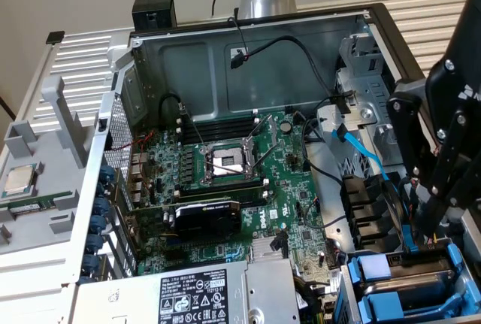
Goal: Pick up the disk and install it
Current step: 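Insert the second disk wire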
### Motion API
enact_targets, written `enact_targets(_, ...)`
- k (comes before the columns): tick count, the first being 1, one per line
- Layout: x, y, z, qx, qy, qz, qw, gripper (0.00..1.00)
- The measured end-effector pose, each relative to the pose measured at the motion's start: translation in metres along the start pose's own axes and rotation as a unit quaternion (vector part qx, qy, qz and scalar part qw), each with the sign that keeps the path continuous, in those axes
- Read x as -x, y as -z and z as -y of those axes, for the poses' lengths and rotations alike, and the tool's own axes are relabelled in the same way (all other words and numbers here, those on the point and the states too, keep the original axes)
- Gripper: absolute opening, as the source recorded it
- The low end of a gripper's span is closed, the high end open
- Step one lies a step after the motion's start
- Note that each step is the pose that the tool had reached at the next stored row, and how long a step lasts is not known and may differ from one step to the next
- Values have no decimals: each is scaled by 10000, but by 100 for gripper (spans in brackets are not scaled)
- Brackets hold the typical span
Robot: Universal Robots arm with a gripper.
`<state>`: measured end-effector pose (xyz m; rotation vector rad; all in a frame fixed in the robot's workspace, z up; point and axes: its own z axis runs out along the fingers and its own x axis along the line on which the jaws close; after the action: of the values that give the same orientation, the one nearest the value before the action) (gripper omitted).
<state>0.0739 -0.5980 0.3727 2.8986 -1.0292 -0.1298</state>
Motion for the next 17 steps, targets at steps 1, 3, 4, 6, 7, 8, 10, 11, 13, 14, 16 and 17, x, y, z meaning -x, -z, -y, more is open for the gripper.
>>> enact_targets(1,15,1,18,1,13,-2,10000,11)
enact_targets(3,35,2,44,4,62,-6,10000,11)
enact_targets(4,38,2,47,7,119,-11,9999,11)
enact_targets(6,38,1,47,16,279,-24,9996,11)
enact_targets(7,38,1,47,22,377,-33,9993,11)
enact_targets(8,38,1,47,27,463,-41,9989,11)
enact_targets(10,38,1,47,38,650,-57,9979,11)
enact_targets(11,38,1,47,43,737,-65,9973,11)
enact_targets(13,38,2,47,53,915,-81,9958,11)
enact_targets(14,38,2,47,58,998,-88,9950,11)
enact_targets(16,38,2,48,65,1116,-98,9937,11)
enact_targets(17,37,2,48,67,1171,-103,9930,11)
